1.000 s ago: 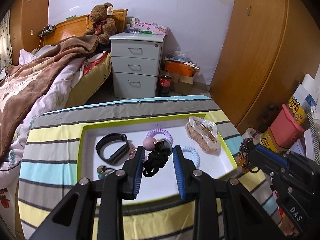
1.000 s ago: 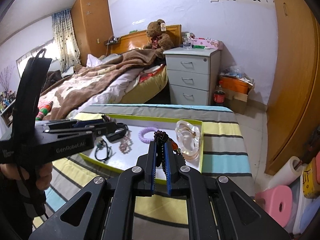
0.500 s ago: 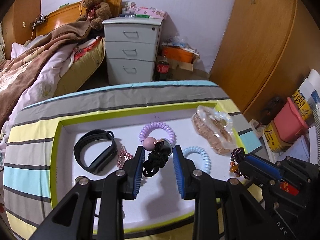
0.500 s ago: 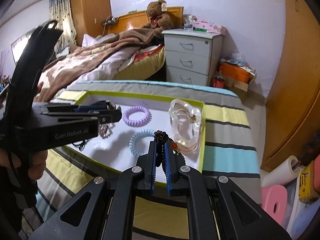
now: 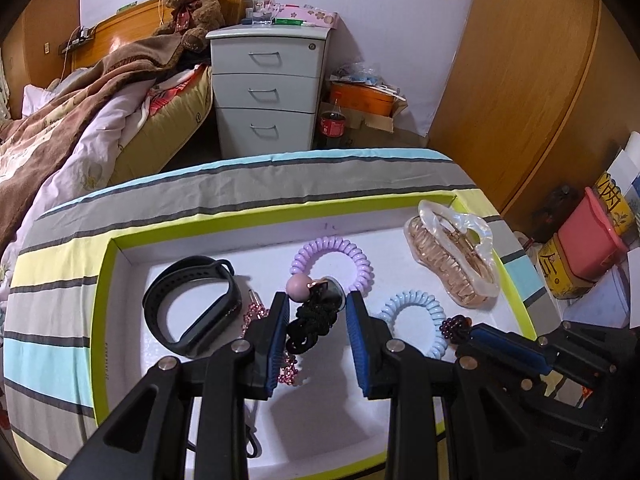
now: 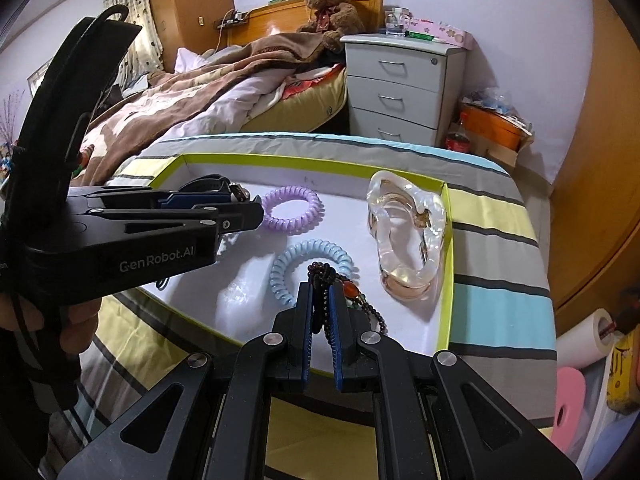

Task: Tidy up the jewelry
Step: 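Carry the scrunchie and amber bead strand over the box with both tools, then open the left tool to drop the scrunchie while the right tool lowers and releases the beads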

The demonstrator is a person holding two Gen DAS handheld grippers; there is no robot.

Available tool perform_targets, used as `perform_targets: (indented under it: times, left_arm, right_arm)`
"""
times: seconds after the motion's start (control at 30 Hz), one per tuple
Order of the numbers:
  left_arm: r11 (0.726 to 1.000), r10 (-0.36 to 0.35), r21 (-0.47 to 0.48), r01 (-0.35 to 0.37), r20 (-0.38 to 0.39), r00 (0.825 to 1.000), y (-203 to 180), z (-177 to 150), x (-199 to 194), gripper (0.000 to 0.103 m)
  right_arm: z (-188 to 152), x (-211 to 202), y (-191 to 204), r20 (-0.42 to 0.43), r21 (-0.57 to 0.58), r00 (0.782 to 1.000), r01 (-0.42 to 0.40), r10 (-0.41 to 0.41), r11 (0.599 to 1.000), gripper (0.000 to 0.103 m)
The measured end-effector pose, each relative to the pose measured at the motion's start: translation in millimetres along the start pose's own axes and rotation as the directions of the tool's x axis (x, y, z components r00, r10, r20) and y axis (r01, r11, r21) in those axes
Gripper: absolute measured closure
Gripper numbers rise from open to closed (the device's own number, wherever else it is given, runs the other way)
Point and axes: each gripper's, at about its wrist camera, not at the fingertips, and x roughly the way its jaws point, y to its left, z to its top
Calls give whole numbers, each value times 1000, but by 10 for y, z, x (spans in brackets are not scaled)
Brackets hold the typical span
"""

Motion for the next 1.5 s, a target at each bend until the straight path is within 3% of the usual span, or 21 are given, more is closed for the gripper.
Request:
perform_targets:
  times: [0.53,0.6,0.77,1.5]
  left_arm:
    - [1000,1,-12,-2,-22,1000,-19,-9,46,71]
    - [1000,-4,-7,4,-16,1000,-27,-13,33,66]
    - [1000,-3,-7,3,-14,1000,-32,-4,26,65]
    - [1000,-11,-10,11,-7,1000,-61,-25,-44,42]
  right_arm:
    - [-12,47,-56,-32,43,998,-44,45,998,93]
    - [-14,42,-58,-32,43,998,-43,45,998,92]
    - [-8,37,-62,-29,49,999,-39,41,998,90]
    - [-38,-63,-83,-14,71,1000,-22,23,997,83]
